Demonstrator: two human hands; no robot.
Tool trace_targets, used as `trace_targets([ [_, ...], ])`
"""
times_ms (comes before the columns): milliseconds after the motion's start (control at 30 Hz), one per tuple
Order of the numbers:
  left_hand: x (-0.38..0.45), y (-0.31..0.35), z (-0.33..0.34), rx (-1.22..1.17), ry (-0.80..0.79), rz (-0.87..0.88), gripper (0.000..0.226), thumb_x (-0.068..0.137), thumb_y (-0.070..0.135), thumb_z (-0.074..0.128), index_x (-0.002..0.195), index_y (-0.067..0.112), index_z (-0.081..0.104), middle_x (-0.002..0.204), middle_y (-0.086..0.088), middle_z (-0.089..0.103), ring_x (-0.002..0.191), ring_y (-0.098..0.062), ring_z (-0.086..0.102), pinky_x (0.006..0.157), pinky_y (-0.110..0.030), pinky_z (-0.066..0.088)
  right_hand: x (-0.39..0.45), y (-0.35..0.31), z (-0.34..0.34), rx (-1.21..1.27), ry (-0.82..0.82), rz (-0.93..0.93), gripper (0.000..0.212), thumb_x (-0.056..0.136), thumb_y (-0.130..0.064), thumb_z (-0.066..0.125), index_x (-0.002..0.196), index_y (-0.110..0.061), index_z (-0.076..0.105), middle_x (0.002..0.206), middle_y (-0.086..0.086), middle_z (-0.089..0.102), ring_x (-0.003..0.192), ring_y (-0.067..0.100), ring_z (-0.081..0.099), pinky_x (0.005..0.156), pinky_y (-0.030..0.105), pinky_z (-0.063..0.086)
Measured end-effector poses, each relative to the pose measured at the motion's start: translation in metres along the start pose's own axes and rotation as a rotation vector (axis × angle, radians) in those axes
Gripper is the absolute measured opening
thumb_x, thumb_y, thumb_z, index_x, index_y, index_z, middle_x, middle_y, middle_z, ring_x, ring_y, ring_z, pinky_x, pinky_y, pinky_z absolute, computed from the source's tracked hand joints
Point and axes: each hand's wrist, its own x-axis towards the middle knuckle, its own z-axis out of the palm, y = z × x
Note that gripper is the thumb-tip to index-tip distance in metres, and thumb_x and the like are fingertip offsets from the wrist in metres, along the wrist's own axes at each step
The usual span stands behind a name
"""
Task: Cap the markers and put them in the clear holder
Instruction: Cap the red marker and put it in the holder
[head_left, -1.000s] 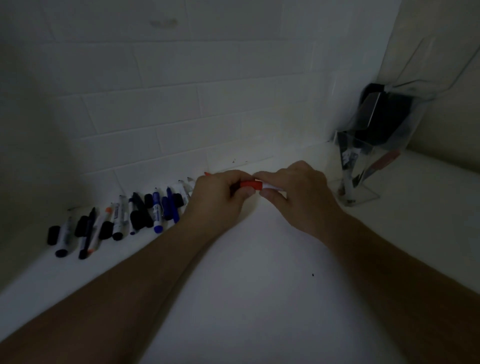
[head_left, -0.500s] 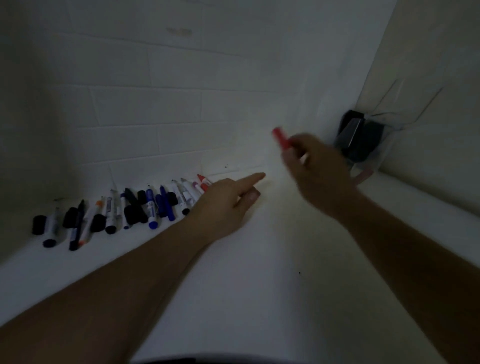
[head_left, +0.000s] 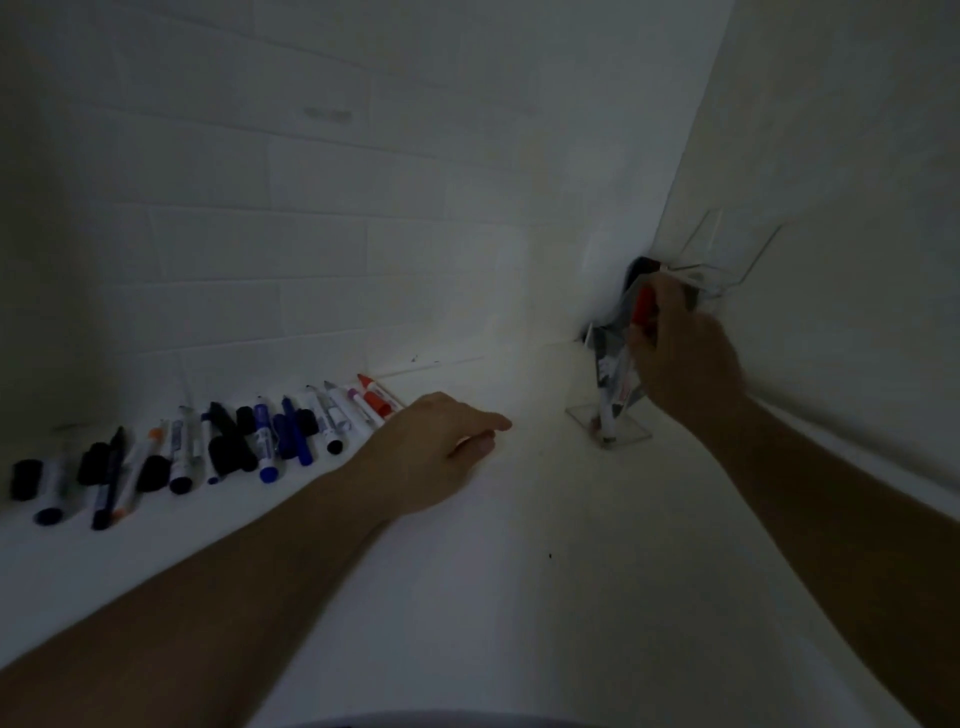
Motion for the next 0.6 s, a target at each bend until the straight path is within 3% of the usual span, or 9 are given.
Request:
trace_targets([
  [67, -0.001, -0.001, 0.001, 0.012, -0.013, -0.004, 0.036, 0.099, 0.035, 0.046, 0.131, 0.031, 0.062, 0.121, 0.006, 0.070, 0.108, -0.016, 0.060, 0.098, -0.038, 0.046, -0.005, 0.004, 0.007, -0.146, -0.022, -0.016, 0.029, 0.104, -0.038, 0.042, 0.131, -0.026, 0.042, 0.101, 0.027, 0.061, 0.075, 0.034, 0.053, 0.063, 0.035, 0.038],
  [133, -0.002, -0.001, 0.001, 0.011, -0.007, 0.000, 0.035, 0.098, 0.033, 0.048, 0.130, 0.030, 0.063, 0.118, 0.005, 0.071, 0.107, -0.017, 0.061, 0.097, -0.038, 0.047, -0.009, 0.008, 0.012, -0.175, -0.034, -0.070, 0.028, 0.106, -0.035, 0.036, 0.125, -0.025, 0.052, 0.099, 0.024, 0.063, 0.076, 0.032, 0.049, 0.064, 0.035, 0.038],
  [367, -0.002, -0.001, 0.003, 0.004, 0.024, 0.057, 0.030, 0.095, 0.024, 0.057, 0.122, 0.026, 0.070, 0.115, 0.006, 0.073, 0.103, -0.015, 0.064, 0.095, -0.022, 0.040, -0.015, 0.010, 0.016, -0.083, -0.042, -0.139, 0.033, 0.102, -0.016, 0.045, 0.131, -0.017, 0.061, 0.114, 0.015, 0.067, 0.101, 0.038, 0.058, 0.084, 0.046, 0.051],
  [533, -0.001, -0.010, -0.015, -0.001, 0.076, 0.031, 0.022, 0.090, 0.021, 0.065, 0.108, 0.027, 0.077, 0.100, 0.009, 0.075, 0.092, -0.009, 0.063, 0.088, -0.025, 0.047, -0.023, -0.012, 0.018, 0.041, 0.201, -0.203, 0.030, 0.099, -0.021, 0.052, 0.126, -0.015, 0.063, 0.110, 0.013, 0.057, 0.095, 0.031, 0.055, 0.077, 0.037, 0.050],
  [600, -0.002, -0.019, -0.033, 0.033, 0.171, -0.089, 0.023, 0.090, 0.015, 0.067, 0.105, 0.029, 0.077, 0.095, 0.009, 0.074, 0.091, -0.012, 0.061, 0.079, -0.022, 0.042, -0.030, -0.035, 0.027, 0.198, 0.127, -0.223, 0.029, 0.095, -0.023, 0.050, 0.121, -0.024, 0.062, 0.108, 0.003, 0.054, 0.095, 0.021, 0.054, 0.084, 0.043, 0.053],
])
